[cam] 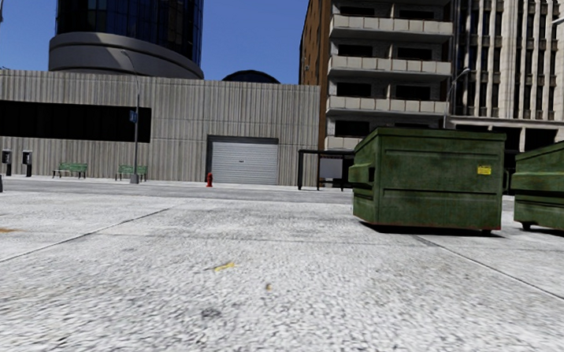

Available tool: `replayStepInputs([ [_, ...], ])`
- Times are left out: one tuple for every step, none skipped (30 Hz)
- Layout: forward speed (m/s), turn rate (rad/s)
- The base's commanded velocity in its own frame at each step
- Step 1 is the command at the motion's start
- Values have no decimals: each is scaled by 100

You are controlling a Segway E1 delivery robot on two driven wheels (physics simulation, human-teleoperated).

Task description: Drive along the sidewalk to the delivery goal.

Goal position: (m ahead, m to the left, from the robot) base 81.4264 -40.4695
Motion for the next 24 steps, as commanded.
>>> replayStepInputs([
  [200,0],
  [200,0],
  [200,0],
  [200,0],
  [200,0],
  [200,0],
  [200,0],
  [200,0],
  [200,0],
  [200,0],
  [200,0],
  [200,0],
  [200,0],
  [200,0],
  [200,0],
  [200,0],
  [200,0],
  [200,0],
  [200,0],
  [200,0],
  [200,0],
  [200,0],
  [200,0],
  [200,0],
])
